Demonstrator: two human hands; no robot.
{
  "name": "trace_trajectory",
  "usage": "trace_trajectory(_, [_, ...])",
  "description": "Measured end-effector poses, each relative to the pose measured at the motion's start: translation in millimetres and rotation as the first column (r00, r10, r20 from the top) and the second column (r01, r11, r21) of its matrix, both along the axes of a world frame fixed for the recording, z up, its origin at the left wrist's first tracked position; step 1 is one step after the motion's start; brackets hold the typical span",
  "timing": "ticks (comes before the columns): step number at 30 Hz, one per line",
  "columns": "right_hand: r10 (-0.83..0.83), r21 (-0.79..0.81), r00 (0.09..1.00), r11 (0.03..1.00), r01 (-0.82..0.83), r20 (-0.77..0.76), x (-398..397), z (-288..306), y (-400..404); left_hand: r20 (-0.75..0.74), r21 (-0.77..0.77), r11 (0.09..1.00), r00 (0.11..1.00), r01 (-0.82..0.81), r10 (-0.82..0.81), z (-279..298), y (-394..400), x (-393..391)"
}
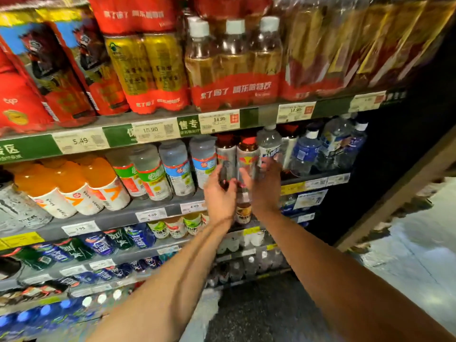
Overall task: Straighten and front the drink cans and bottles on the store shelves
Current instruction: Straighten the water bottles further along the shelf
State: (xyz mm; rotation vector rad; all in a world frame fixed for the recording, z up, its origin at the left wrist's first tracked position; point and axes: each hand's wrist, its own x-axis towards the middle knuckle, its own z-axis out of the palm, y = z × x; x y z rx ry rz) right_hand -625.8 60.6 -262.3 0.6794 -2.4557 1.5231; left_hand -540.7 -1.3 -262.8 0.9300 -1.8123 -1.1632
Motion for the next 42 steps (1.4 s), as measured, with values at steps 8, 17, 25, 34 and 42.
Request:
trace_trajectory(8, [0.038, -0.124, 0.990, 0.992, -0.021, 0.137, -1, 2, -9, 0.013, -0.021, 0.986, 0.986, -0.168, 0.168, 7, 6, -28])
trace_trajectory(17, [-0.021, -0.053, 0.995, 0.998, 0.027, 0.100, -10, -1, -17, 0.057, -0.048, 0.974, 0.972, -0.224, 0.226, 1, -1, -35])
trace_trajectory(25, [-0.108, -0.048, 0.992, 0.993, 0.111, 0.061, -7, -7, -27, 0.036, -0.066, 0.973, 0.974, -0.222, 0.225, -4, -10, -42])
trace_trajectory(34, [-0.060, -0.064, 0.998, 0.996, 0.061, 0.024, -21, -22, -16, 0.065, -0.083, 0.983, 0.984, -0.161, 0.167, -5, -8, -47])
trace_trajectory(42, [-0.029, -0.070, 0.999, 0.997, 0.027, -0.020, -29, -30, -12, 0.120, -0.005, 0.997, 0.990, -0.072, 0.073, -8, -23, -54])
